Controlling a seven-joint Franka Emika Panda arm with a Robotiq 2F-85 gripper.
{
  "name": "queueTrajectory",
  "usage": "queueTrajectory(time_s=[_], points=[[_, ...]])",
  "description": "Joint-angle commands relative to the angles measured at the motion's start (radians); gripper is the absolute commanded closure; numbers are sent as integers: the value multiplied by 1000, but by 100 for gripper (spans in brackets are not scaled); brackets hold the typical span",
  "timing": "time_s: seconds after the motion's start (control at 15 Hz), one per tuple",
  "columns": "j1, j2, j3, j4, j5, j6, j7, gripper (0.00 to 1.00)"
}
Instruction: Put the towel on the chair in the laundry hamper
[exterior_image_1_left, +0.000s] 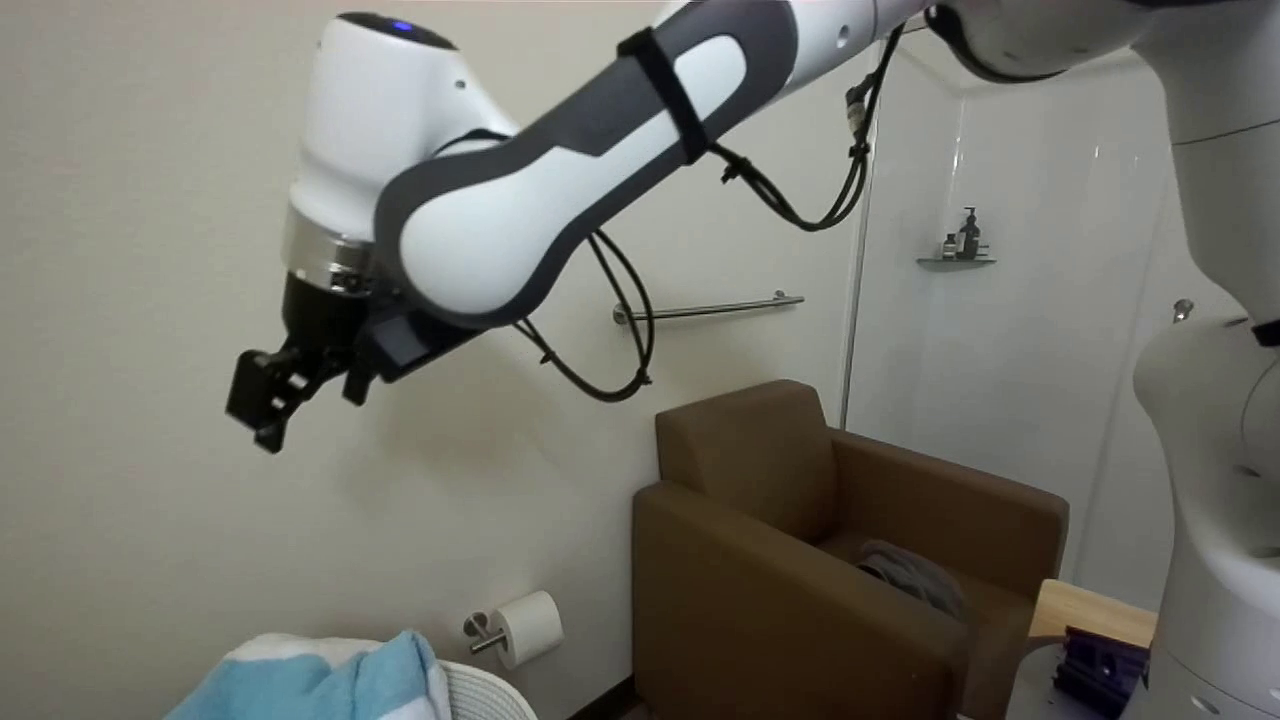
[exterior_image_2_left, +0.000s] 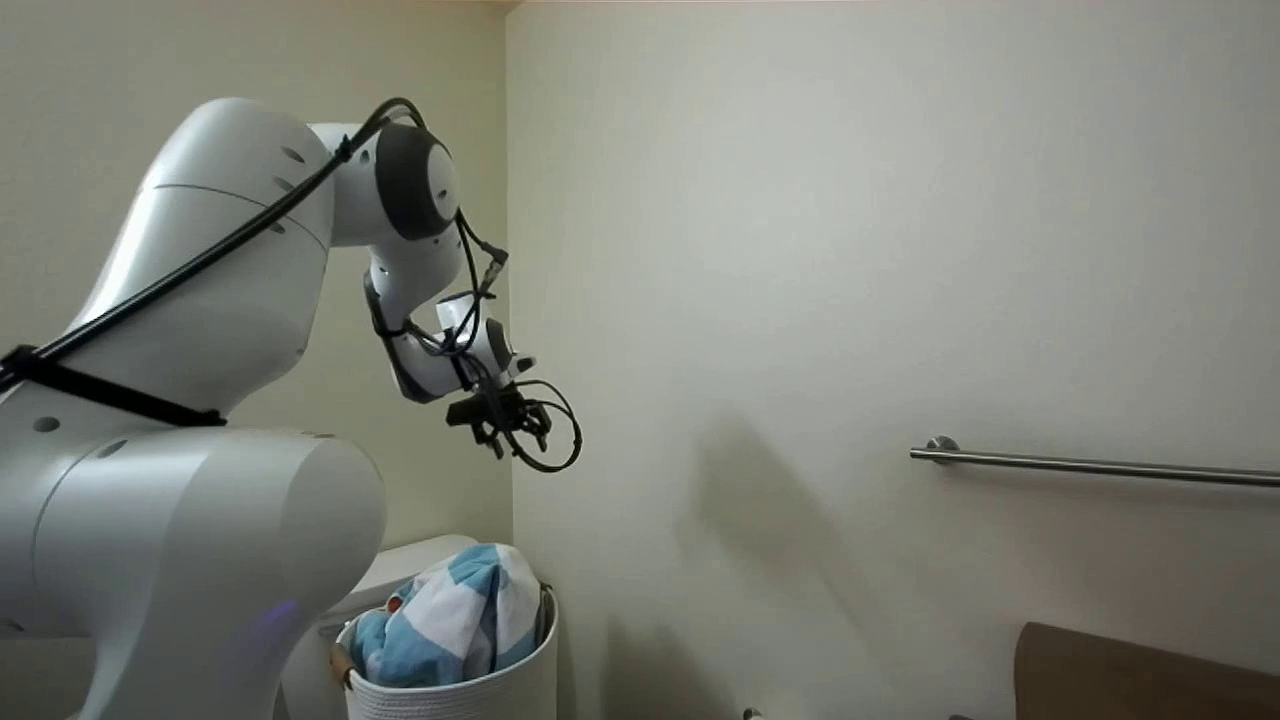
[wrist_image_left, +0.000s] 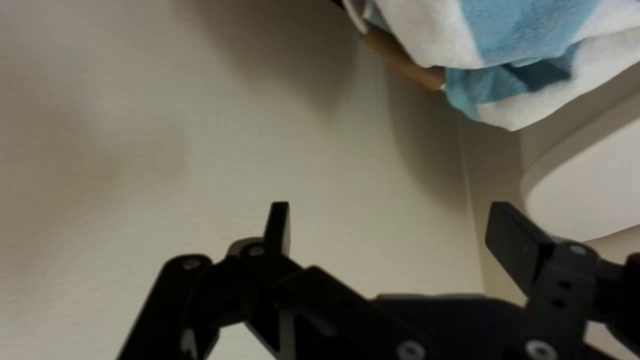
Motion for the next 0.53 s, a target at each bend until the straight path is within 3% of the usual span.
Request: queueTrajectory(time_s=[0.0,0.27,0.47], points=[[-45,-202,-45,-207,-134,-60,183,0],[-187,-356,0,-400,-182,-178,291,0],[-298,-468,36,-566,-169,-205,299,0]])
